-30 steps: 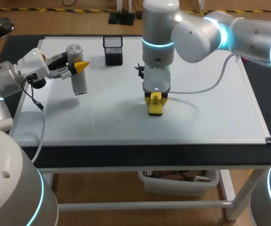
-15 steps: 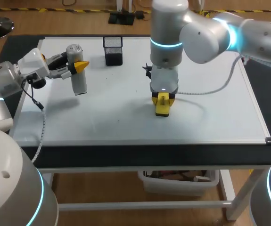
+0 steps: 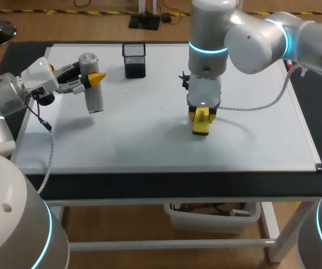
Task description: Pick up the inspection probe, press it on each red-marked spot on the whiteboard one by one, put down the probe, pick up the eraser, and wipe off all the red marks.
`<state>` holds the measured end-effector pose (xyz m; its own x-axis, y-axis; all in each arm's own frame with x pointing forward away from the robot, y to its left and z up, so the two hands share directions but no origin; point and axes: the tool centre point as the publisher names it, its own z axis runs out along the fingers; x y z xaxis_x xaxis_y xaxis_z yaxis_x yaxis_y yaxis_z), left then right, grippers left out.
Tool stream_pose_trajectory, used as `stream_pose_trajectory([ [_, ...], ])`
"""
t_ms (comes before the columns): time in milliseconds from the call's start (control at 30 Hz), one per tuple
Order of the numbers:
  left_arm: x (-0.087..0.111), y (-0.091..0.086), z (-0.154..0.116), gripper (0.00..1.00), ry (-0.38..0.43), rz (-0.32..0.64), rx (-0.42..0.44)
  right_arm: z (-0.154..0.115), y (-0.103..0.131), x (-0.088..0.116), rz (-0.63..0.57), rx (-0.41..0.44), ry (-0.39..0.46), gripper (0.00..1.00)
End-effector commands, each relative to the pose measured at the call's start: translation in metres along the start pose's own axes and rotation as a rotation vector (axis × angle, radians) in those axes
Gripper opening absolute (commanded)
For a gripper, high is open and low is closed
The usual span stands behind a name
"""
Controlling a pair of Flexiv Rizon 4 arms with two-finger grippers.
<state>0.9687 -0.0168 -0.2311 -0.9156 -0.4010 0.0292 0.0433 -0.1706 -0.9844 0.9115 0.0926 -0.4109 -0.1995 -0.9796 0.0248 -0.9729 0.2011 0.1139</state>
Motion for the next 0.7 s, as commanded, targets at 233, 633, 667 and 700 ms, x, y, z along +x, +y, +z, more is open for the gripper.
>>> stream_pose_trajectory([
  [233,0.000,-0.001,0.000,0.00,0.001,0.001,0.001,-0.031,0.007,0.020,-0.012,0.043,-0.003,0.00],
  [633,0.000,-0.001,0.000,0.00,0.001,0.001,0.001,-0.041,0.013,0.022,-0.010,0.037,-0.020,0.00],
  [667,0.000,-0.001,0.000,0.00,0.001,0.001,0.001,-0.041,0.013,0.022,-0.010,0.037,-0.020,0.00],
  [700,0.000,-0.001,0.000,0.00,0.001,0.001,0.001,-0.041,0.013,0.022,-0.010,0.037,-0.020,0.00],
])
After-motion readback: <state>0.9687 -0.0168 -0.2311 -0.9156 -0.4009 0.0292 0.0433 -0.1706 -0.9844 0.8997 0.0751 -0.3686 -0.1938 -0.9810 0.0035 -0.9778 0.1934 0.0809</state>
